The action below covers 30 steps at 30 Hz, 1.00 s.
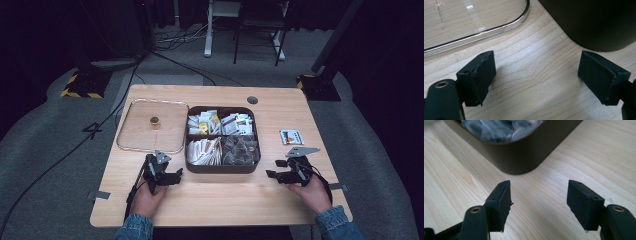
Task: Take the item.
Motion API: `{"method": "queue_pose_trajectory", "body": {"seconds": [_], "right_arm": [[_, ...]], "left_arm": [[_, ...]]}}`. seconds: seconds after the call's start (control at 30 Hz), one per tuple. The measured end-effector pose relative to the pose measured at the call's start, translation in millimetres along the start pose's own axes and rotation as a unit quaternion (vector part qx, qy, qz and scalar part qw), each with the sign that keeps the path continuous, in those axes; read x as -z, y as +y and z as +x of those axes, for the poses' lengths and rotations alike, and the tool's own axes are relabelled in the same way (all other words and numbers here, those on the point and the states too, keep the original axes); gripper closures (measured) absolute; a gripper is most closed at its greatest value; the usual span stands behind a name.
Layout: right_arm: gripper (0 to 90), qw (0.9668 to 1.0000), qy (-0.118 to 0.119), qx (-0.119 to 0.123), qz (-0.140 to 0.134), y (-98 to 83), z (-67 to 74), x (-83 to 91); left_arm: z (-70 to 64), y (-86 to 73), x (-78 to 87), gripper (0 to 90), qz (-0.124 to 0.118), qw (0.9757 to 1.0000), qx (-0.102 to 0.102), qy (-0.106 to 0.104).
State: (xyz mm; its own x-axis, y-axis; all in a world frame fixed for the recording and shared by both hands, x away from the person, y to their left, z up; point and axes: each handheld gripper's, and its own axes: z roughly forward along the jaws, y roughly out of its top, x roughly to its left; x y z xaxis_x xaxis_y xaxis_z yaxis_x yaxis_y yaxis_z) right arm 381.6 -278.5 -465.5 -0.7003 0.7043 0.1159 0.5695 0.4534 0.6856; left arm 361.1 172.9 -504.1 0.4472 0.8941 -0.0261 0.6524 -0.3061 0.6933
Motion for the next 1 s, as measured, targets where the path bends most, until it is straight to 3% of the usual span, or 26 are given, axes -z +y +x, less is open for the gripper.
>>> {"method": "queue_pose_trajectory", "body": {"seconds": [0.13, 0.27, 0.5, 0.73, 0.87, 1.0], "right_arm": [[35.2, 0.9998, -0.003, 0.012, 0.014, -3.8, 0.7, -10.4], [33.5, 0.9997, -0.007, 0.016, 0.017, -6.5, 1.7, -15.2], [30.5, 0.9982, -0.020, 0.050, 0.027, -9.4, 7.8, -22.7], [24.5, 0.9973, -0.024, 0.062, 0.029, -12.0, 12.4, -27.5], [14.2, 0.9975, -0.018, 0.066, 0.018, -14.7, 13.8, -31.0], [0.0, 0.9978, -0.027, 0.059, -0.012, -19.4, 19.1, -40.7]], "left_arm": [[0.0, 0.1, -0.1, 15.4, 0.000, 1.0000, 0.000, 0.000], [0.2, 0.2, -0.2, 15.4, 0.000, 1.0000, -0.001, 0.001], [0.2, 0.2, -0.2, 15.4, 0.000, 1.0000, -0.001, 0.001], [0.2, 0.2, -0.2, 15.4, 0.000, 1.0000, -0.001, 0.001], [0.1, 0.2, -0.2, 15.4, 0.000, 1.0000, 0.000, 0.000], [0.2, 0.2, -0.2, 15.4, 0.000, 1.0000, -0.001, 0.001]]}}
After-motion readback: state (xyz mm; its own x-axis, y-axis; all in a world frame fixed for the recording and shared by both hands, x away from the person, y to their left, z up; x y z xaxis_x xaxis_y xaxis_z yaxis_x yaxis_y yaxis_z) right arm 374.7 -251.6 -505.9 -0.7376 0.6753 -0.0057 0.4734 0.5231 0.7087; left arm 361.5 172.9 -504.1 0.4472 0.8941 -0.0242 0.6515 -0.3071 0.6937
